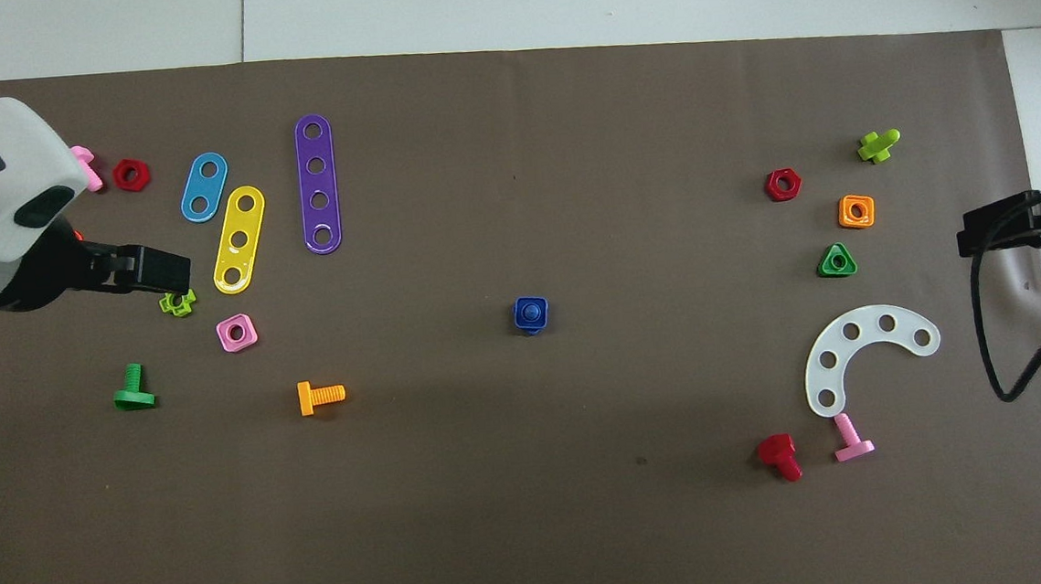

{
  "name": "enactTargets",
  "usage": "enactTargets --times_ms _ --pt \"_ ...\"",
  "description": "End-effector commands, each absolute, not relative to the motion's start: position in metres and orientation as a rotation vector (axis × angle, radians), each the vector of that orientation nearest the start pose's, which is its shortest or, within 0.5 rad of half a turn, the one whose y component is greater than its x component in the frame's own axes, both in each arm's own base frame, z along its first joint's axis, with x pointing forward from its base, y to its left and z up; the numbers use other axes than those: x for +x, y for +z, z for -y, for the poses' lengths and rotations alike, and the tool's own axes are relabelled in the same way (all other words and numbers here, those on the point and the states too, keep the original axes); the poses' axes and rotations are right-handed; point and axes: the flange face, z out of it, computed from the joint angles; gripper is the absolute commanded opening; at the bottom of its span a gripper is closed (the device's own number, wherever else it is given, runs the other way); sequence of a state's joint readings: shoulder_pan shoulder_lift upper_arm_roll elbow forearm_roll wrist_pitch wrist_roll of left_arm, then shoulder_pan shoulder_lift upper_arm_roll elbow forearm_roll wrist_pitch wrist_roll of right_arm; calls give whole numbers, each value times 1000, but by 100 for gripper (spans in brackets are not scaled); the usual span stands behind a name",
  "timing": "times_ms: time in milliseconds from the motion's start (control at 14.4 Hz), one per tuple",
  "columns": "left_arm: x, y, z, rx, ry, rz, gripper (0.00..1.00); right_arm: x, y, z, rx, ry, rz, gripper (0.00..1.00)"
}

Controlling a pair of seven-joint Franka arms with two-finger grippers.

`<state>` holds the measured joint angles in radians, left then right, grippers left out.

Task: Unscrew and place screws in storage area
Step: 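Reach the left gripper over to the blue nut on the bolt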

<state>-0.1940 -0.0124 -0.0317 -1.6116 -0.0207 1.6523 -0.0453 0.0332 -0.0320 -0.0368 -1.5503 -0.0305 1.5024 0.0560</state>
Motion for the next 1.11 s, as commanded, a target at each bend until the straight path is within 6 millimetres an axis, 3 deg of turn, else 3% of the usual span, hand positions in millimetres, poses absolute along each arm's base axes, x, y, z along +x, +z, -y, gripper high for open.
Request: enactTargets --times_ms 0,348,836,1045 --pt "534 604 163 -3172 -118 -256 100 534 649 7 -3172 19 -59 100" --pt "529 577 229 -3181 -134 -292 100 534 649 7 -3172 17 -59 100" --pt "522 510 329 -3200 -122 -225 100 534 649 7 -3172 17 -59 100" --pt "519 491 337 -3204 -137 -238 100 534 649 7 -3172 19 -59 100"
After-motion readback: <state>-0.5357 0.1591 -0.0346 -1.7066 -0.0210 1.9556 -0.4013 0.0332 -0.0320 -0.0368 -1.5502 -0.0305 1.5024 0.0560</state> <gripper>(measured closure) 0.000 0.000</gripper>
